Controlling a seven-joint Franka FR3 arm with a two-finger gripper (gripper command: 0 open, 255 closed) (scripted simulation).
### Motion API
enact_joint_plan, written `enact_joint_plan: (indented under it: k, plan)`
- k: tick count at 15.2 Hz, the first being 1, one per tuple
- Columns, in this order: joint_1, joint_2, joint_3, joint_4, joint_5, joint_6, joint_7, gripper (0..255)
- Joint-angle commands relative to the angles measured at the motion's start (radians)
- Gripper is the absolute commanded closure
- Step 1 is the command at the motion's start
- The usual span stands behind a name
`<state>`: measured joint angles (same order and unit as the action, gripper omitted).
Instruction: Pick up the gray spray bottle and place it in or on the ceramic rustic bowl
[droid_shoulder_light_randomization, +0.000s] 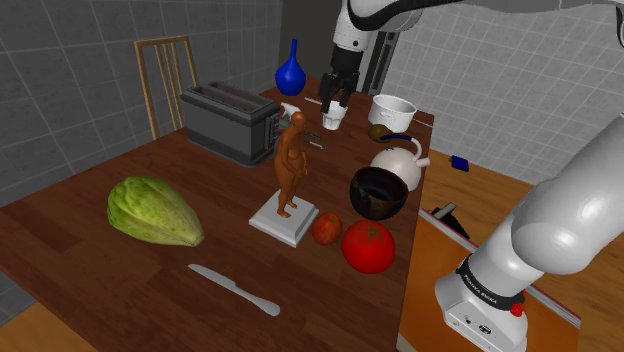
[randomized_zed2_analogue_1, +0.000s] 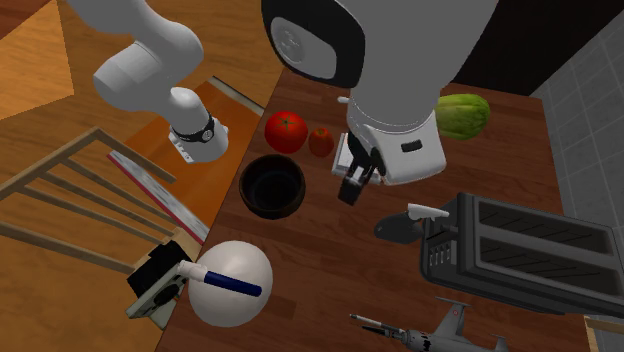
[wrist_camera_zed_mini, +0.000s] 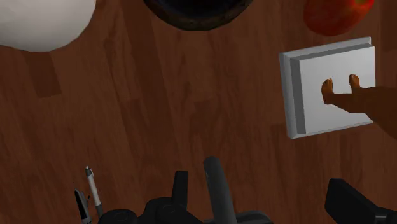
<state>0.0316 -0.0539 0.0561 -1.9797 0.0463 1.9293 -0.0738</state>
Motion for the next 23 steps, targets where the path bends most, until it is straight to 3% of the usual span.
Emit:
enact_joint_plan:
  k: [1,8,16,23]
  plan:
    - [0.003,0.073,0.003,0.062,0.002,0.021,-0.004,0]
    - [0.016,0.315,0.015,0.311,0.004,0.047,-0.007,0]
    - [0.02,0.345,0.017,0.251,0.003,0.137,-0.006,0]
    - [0.02,0.345,0.017,0.251,0.003,0.137,-0.006,0]
